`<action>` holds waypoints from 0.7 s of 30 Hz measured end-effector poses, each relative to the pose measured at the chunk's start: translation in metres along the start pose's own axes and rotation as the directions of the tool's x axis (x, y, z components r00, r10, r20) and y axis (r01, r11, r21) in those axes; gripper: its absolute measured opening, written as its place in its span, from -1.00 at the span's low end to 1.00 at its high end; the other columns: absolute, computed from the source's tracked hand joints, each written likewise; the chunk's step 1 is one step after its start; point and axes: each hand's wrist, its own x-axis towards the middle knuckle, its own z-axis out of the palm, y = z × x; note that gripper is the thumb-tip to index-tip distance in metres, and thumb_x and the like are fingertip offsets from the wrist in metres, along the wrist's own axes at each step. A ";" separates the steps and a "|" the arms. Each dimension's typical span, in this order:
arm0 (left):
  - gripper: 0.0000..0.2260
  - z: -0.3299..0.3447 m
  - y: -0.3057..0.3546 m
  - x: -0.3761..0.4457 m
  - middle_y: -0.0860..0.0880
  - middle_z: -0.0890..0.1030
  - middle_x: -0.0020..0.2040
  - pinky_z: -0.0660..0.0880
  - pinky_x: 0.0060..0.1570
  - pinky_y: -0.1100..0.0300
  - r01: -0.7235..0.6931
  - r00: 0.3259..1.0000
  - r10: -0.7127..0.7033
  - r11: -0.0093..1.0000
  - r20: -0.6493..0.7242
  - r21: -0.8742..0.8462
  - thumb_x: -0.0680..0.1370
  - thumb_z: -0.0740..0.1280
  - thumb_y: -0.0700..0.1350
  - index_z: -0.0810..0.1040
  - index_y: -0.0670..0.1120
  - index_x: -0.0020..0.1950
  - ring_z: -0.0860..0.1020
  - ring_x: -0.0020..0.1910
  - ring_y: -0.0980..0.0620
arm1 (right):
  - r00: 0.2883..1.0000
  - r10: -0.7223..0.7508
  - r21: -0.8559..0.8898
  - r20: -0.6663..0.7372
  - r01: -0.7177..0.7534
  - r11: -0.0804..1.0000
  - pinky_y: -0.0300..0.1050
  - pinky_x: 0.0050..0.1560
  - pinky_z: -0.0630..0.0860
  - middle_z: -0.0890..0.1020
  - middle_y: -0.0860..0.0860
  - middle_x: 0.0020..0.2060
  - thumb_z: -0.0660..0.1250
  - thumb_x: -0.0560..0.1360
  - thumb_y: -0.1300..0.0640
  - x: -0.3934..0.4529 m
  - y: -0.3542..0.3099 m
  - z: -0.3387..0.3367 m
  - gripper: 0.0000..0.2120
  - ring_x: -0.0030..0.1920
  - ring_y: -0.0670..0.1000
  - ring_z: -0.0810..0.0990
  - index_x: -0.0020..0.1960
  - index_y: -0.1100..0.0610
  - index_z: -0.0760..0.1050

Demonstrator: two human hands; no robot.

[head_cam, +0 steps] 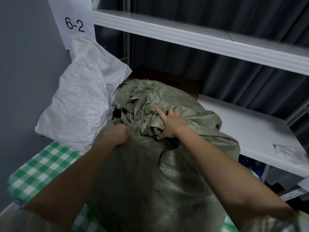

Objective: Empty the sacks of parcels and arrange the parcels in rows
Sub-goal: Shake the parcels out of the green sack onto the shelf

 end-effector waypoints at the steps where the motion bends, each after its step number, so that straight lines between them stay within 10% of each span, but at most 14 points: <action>1: -0.77 0.002 -0.001 0.001 -0.13 0.58 0.11 0.35 0.27 -0.06 0.007 1.000 -0.007 1.000 -0.027 -0.026 0.64 0.16 0.05 0.56 0.00 -0.05 0.47 0.21 -0.20 | 1.000 -0.001 -0.010 -0.013 0.001 1.000 0.19 0.37 0.32 0.07 0.23 0.51 0.50 0.29 -0.28 0.001 0.000 0.002 0.19 0.48 0.26 0.15 0.55 -0.17 -0.33; 9: -0.73 0.003 0.007 -0.001 -0.14 0.63 0.08 0.34 -0.06 0.16 -0.090 0.929 -0.037 0.943 -0.369 -0.320 0.66 0.14 -0.05 0.56 -0.03 0.25 0.55 0.10 -0.16 | 0.995 0.090 0.045 -0.051 -0.088 0.995 0.01 0.01 0.58 0.24 0.23 0.47 0.45 0.40 -0.21 0.001 0.003 0.013 0.05 0.25 0.21 0.50 0.58 0.00 -0.20; 14: -0.71 -0.001 0.007 0.008 -0.13 0.64 0.07 0.26 -0.16 0.19 -0.132 0.893 -0.050 0.920 -0.446 -0.368 0.67 0.11 -0.11 0.52 -0.07 0.31 0.57 0.05 -0.13 | 0.988 0.121 0.094 -0.099 -0.112 0.989 -0.08 -0.18 0.45 0.51 0.08 -0.04 0.35 0.51 -0.07 0.001 -0.005 0.010 -0.34 -0.01 0.13 0.55 0.47 0.11 0.16; 21: -0.73 -0.006 -0.003 0.041 -0.14 0.66 -0.06 0.51 -0.06 -0.02 -0.199 0.882 -0.027 0.884 -0.470 -0.424 0.66 0.13 -0.11 0.52 -0.04 0.31 0.60 -0.08 -0.18 | 0.922 0.363 0.435 -0.133 -0.274 0.858 -0.01 -0.05 0.55 0.60 0.12 0.01 0.32 0.53 0.02 0.011 -0.012 0.005 -0.67 0.02 0.16 0.59 0.20 0.17 0.40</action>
